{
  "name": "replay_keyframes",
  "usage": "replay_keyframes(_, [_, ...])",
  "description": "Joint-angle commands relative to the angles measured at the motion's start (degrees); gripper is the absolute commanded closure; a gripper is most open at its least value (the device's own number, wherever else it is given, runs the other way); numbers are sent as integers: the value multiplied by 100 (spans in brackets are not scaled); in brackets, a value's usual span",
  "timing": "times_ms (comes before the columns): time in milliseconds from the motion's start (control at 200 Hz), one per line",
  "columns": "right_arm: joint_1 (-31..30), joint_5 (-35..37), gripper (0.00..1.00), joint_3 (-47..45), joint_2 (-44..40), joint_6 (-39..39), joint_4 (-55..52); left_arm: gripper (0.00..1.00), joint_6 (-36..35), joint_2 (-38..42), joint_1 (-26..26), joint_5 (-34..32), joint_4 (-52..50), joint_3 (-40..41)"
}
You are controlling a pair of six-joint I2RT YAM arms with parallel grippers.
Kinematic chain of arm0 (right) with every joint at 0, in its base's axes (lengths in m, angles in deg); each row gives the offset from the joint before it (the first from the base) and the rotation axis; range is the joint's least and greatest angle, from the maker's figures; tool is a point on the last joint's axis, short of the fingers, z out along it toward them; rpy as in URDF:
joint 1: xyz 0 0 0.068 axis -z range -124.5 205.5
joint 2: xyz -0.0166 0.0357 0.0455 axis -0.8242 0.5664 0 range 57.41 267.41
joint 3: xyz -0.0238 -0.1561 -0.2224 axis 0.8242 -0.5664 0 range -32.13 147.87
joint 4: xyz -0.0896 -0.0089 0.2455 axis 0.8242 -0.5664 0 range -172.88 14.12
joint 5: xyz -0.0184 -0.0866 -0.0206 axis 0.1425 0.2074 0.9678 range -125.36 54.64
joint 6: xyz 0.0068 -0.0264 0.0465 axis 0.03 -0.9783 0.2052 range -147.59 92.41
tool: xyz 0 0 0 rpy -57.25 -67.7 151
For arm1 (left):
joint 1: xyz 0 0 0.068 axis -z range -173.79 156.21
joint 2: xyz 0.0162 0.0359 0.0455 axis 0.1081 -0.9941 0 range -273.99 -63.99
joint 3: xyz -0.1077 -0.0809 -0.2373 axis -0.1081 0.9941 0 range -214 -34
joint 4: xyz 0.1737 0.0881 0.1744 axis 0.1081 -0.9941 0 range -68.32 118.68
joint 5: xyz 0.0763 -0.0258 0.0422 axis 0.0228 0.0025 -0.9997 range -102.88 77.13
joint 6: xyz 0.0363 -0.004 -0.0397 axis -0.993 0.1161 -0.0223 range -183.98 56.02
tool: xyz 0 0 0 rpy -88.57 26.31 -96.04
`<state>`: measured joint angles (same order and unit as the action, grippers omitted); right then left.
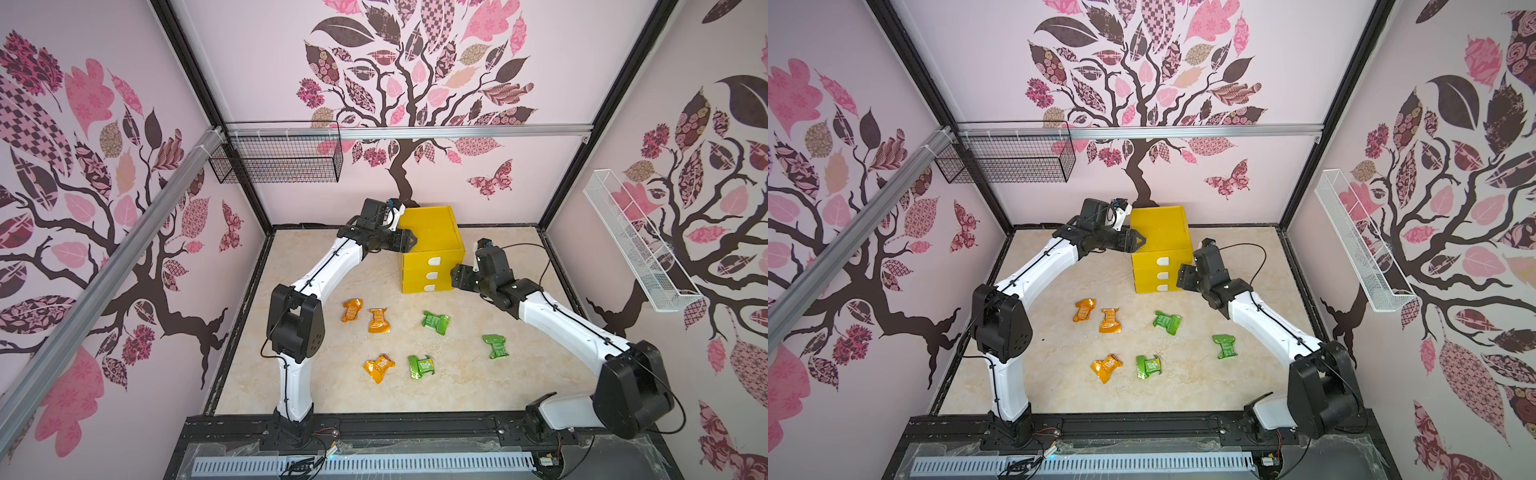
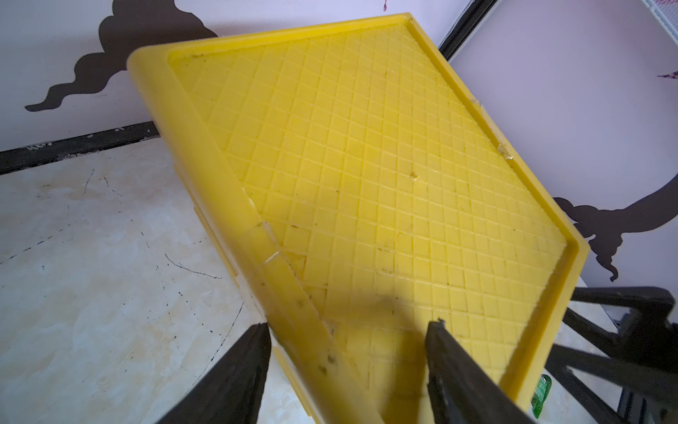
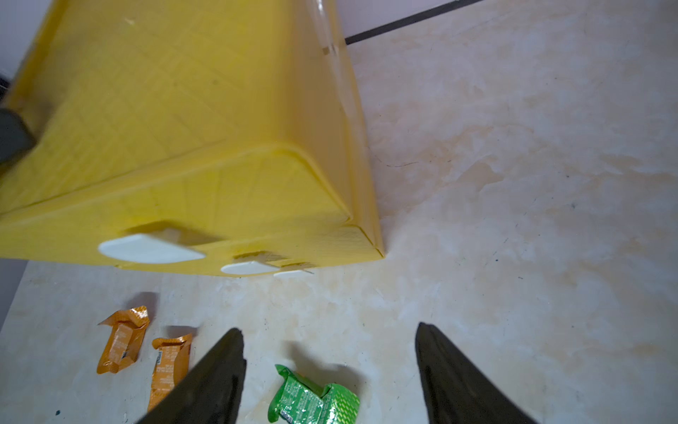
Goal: Place the cookies into the drawer by color
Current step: Close the drawer in the storage box.
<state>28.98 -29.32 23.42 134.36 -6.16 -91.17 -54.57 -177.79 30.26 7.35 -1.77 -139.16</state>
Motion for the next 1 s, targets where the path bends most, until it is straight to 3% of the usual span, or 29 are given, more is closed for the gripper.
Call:
replay_keyframes(0, [-279, 342, 24, -608, -372, -38, 953, 29, -132, -96, 29, -151, -649, 210])
replay_keyframes(210, [-567, 607, 25, -1529, -266, -206, 2542, 29, -112, 3, 29, -141, -569, 330])
replay_keyframes(475, [-1055, 947, 24, -2001, 540, -963, 4478, 30, -49, 25, 27, -81, -544, 350])
replay_keyframes(995, [-1065, 1406, 24, -1318, 1926, -989, 5277, 30, -35, 5, 29, -54, -539, 349])
